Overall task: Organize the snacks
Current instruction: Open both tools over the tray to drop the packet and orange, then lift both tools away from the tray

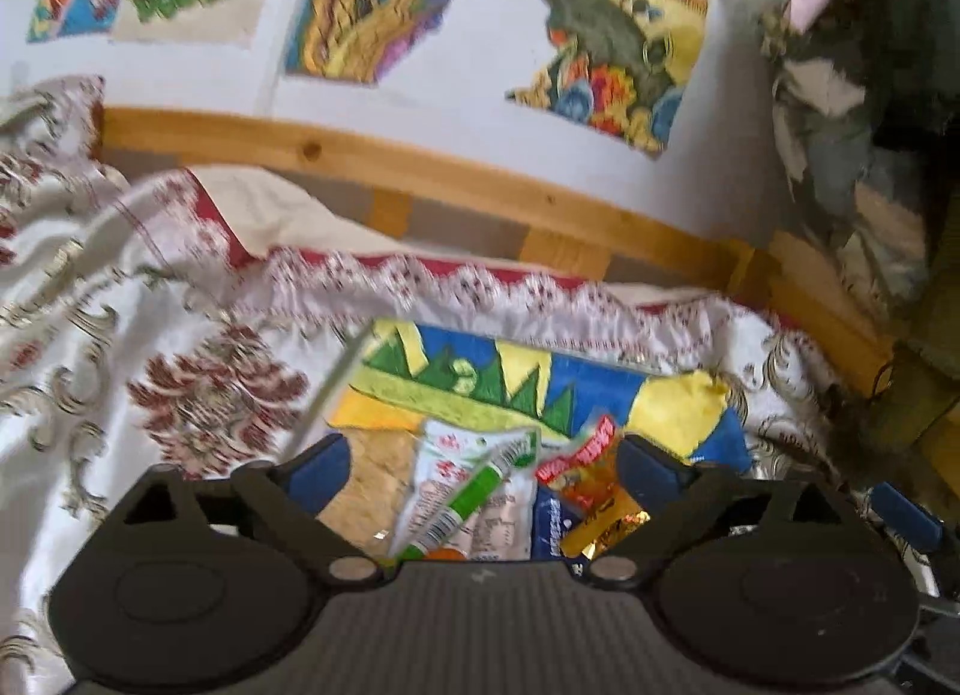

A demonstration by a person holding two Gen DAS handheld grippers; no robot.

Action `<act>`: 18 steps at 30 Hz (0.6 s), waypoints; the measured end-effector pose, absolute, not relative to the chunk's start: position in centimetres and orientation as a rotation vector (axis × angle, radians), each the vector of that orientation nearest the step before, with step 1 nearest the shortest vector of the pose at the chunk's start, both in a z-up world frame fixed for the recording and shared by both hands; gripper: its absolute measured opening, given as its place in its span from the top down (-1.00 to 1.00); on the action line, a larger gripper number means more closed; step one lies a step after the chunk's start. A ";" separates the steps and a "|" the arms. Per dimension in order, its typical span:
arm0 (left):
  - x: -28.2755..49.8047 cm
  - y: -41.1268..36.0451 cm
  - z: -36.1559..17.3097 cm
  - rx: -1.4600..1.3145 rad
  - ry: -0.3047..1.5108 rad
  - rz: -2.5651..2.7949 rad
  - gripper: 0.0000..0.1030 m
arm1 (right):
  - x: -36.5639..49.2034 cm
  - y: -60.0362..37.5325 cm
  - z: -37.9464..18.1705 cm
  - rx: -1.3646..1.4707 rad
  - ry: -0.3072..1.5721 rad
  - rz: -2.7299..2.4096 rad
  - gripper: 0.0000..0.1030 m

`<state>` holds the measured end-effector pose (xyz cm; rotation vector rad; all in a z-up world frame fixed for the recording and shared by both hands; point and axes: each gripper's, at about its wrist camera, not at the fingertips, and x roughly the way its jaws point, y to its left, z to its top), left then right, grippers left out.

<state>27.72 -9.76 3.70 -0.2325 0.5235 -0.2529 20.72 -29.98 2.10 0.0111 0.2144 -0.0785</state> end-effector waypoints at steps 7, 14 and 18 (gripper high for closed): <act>23.8 -7.4 5.1 -0.224 0.477 -0.205 -0.99 | 17.2 -29.6 4.4 0.057 0.193 -0.075 -0.98; 19.1 -5.4 5.6 -0.197 0.444 -0.173 -0.99 | 13.7 -28.7 5.8 0.091 0.197 -0.048 -0.99; 16.6 -4.6 5.9 -0.192 0.423 -0.164 -0.99 | 11.7 -27.9 6.2 0.091 0.206 -0.042 -0.99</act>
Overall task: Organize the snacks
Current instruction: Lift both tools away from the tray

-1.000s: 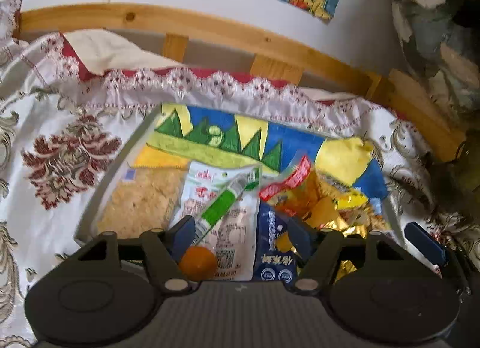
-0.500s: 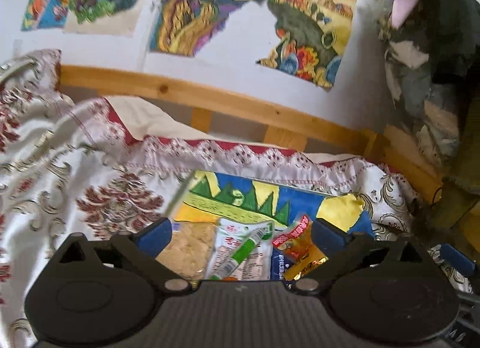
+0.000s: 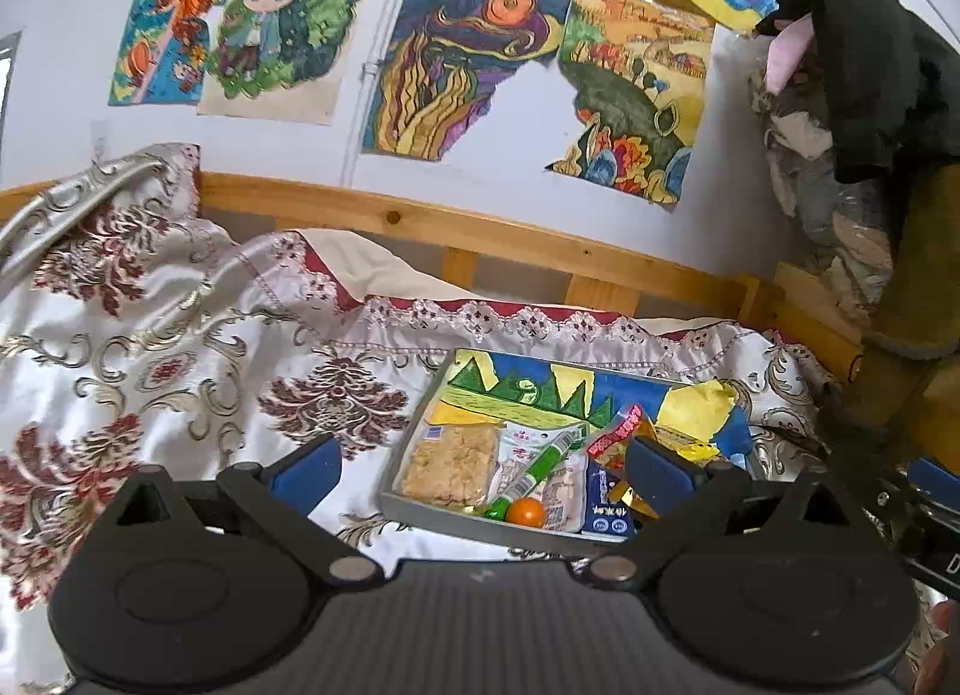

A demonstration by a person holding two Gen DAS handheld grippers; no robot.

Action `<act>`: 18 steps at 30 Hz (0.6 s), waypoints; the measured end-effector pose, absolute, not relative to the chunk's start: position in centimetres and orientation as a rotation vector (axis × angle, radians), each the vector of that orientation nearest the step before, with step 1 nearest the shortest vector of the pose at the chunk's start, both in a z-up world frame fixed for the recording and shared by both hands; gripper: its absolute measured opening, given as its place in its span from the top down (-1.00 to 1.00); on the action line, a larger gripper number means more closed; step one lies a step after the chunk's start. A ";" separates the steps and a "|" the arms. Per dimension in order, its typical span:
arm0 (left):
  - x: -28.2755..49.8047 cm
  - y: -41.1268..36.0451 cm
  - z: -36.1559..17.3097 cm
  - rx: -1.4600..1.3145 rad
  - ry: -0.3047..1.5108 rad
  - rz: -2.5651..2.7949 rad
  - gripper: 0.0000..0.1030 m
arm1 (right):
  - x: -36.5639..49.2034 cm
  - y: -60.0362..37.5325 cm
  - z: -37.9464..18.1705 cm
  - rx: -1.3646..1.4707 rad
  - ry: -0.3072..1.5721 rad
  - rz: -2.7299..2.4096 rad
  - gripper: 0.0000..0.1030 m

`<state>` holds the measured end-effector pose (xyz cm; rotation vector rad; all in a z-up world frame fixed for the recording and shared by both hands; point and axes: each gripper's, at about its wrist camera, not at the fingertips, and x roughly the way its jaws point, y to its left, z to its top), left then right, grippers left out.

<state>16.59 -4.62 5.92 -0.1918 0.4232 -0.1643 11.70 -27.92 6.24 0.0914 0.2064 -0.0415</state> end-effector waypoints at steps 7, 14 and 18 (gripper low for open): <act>13.1 -3.5 6.1 -0.187 0.411 -0.152 -0.99 | 8.3 -26.8 6.8 0.078 0.219 -0.030 -0.99; 10.5 -2.4 5.9 -0.176 0.411 -0.131 -0.99 | 5.6 -26.2 7.0 0.088 0.228 -0.014 -0.99; 9.2 -2.0 5.2 -0.162 0.420 -0.125 -0.99 | 4.0 -26.0 6.1 0.090 0.259 -0.016 -0.99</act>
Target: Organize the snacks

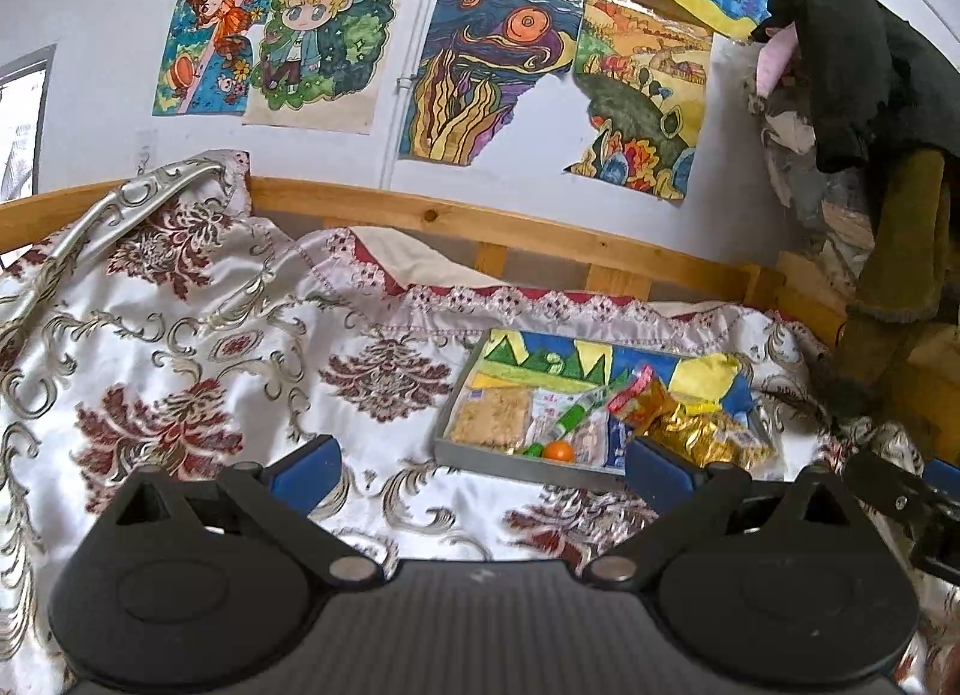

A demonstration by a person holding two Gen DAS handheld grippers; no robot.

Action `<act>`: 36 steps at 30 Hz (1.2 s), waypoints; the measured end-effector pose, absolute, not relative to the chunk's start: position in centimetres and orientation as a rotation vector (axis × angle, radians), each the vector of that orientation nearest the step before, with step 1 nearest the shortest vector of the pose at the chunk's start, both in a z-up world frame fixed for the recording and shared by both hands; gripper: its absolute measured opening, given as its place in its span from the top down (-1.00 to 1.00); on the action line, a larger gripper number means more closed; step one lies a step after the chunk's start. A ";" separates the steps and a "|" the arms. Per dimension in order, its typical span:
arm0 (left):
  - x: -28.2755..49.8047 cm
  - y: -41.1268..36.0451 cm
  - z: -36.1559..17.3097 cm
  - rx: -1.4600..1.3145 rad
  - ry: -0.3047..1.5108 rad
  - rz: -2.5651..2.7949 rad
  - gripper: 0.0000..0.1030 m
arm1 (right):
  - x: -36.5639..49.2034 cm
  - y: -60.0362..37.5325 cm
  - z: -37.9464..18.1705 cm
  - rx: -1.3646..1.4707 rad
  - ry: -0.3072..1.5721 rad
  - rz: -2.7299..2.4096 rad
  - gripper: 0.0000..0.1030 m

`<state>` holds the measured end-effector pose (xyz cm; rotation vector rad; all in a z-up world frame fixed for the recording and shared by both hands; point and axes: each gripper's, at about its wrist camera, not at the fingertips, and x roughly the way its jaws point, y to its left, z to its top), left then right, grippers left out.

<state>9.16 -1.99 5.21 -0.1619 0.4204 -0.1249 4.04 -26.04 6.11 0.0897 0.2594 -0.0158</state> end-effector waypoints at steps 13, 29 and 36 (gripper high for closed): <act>5.1 -1.1 1.7 -0.043 0.450 -0.075 -0.99 | 0.8 -24.2 3.3 0.059 0.345 -0.033 -0.99; 5.7 -0.9 -0.4 -0.049 0.487 -0.090 -0.99 | 1.8 -23.2 0.7 0.032 0.399 -0.045 -0.99; 5.7 -0.9 -0.4 -0.050 0.488 -0.088 -0.99 | 2.0 -23.4 0.5 0.046 0.408 -0.056 -0.99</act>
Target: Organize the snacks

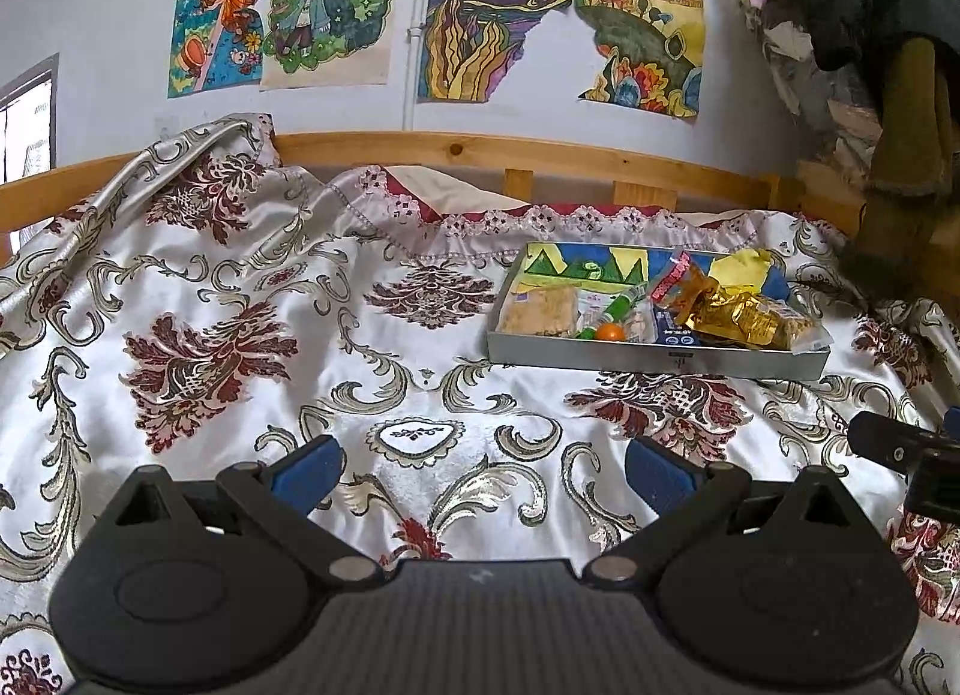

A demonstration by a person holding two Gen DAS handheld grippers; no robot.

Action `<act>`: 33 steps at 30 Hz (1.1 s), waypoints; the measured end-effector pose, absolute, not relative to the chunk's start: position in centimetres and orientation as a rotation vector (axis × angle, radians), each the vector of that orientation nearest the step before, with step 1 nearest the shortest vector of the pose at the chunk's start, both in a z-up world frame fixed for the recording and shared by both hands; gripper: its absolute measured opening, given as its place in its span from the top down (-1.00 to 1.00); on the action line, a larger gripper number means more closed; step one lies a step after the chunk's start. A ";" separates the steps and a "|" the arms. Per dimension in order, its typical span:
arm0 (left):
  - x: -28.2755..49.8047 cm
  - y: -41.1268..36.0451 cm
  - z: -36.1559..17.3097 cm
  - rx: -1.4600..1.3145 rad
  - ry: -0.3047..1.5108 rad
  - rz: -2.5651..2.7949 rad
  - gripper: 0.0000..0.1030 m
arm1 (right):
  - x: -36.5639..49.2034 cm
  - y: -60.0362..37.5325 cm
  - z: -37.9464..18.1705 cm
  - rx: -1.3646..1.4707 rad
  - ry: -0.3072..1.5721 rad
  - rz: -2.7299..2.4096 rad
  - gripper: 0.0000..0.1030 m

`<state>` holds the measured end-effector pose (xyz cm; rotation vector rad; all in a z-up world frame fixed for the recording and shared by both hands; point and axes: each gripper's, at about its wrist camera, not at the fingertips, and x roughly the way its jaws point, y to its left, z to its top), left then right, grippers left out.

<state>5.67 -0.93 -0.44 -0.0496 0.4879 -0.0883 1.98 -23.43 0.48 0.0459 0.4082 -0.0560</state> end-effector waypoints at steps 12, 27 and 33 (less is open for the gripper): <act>5.5 -1.1 -0.3 -0.042 0.486 -0.091 -0.99 | 1.9 -23.3 0.6 0.035 0.404 -0.051 -0.99; 5.7 -1.4 -0.3 -0.040 0.531 -0.075 -0.99 | 1.9 -23.3 0.5 0.030 0.406 -0.048 -0.99; 5.7 -1.3 -0.4 -0.034 0.527 -0.071 -0.99 | 2.0 -23.2 0.3 0.029 0.412 -0.045 -0.99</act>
